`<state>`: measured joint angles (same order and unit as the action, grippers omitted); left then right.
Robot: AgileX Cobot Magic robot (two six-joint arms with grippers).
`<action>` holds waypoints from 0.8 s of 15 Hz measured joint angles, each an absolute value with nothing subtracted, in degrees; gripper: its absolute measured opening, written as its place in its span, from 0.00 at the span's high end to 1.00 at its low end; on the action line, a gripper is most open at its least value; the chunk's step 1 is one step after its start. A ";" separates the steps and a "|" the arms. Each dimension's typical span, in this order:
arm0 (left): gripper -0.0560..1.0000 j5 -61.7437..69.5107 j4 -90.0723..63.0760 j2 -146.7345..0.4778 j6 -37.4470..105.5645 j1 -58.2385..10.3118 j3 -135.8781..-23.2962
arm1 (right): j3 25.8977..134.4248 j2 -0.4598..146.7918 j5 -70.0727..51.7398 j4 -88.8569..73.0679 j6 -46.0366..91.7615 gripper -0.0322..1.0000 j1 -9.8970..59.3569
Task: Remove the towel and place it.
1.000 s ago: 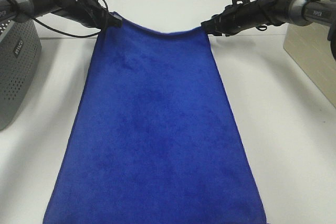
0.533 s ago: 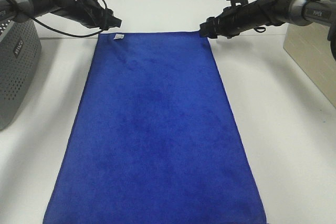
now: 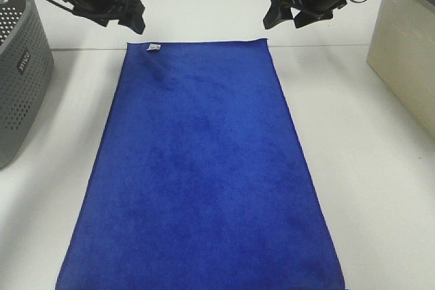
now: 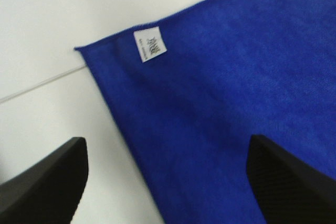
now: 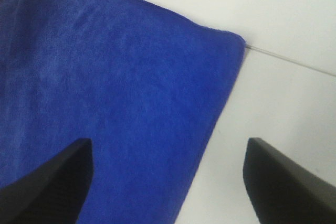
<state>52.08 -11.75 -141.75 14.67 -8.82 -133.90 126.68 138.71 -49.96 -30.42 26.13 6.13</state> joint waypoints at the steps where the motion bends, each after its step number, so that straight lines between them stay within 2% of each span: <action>1: 0.21 52.08 -11.75 -141.75 14.67 -8.82 -133.90 | 126.68 138.71 -49.96 -30.42 26.13 0.22 6.13; 2: 0.20 57.47 -7.62 -138.14 7.85 -8.82 -133.90 | 126.68 136.08 -53.11 -26.81 21.54 0.21 6.13; 4: 0.20 63.08 -3.78 -132.58 2.92 -8.82 -133.90 | 126.68 129.60 -59.76 -22.12 16.10 0.21 6.13; 7: 0.20 68.01 1.60 -125.71 0.74 -8.59 -133.90 | 126.68 122.56 -64.34 -20.74 12.26 0.21 6.13; 12: 0.20 69.39 4.98 -118.43 0.57 -0.69 -133.90 | 126.68 115.34 -69.39 -17.76 7.39 0.21 1.78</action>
